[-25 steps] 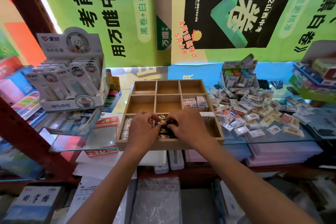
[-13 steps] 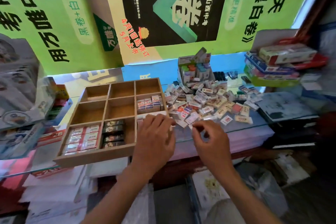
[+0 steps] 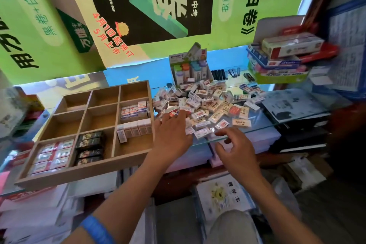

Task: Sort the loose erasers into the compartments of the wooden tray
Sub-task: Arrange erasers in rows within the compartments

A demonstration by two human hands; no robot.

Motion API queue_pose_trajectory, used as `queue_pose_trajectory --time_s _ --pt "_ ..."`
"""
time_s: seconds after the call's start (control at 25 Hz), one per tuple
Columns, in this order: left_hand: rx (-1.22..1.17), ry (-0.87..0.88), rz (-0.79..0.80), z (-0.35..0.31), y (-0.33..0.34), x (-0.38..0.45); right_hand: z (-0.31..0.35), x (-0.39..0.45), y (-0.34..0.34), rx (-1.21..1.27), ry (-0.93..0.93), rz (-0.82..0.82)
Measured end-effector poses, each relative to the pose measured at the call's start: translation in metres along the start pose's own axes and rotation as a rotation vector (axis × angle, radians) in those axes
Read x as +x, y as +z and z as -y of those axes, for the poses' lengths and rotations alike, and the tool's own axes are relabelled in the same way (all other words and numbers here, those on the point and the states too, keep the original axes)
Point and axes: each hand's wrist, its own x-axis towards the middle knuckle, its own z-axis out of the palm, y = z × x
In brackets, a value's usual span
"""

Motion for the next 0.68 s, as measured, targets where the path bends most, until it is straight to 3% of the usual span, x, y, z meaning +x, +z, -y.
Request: queue_pose_trajectory --time_s 0.16,0.44,0.56,0.68 --pt "-0.054 0.017 -0.055 0.000 -0.002 -0.004 0.011 0.005 0.003 0.026 0.002 -0.036" --pt "-0.099 0.054 -0.025 0.000 -0.008 -0.006 0.033 -0.008 0.020 0.162 0.224 -0.089" --pt "-0.269 0.086 -0.187 -0.003 -0.012 -0.019 0.053 -0.010 0.019 0.521 0.446 -0.163" --pt "-0.501 0.120 -0.229 -0.003 -0.022 -0.035 0.083 -0.002 0.022 0.875 0.556 -0.001"
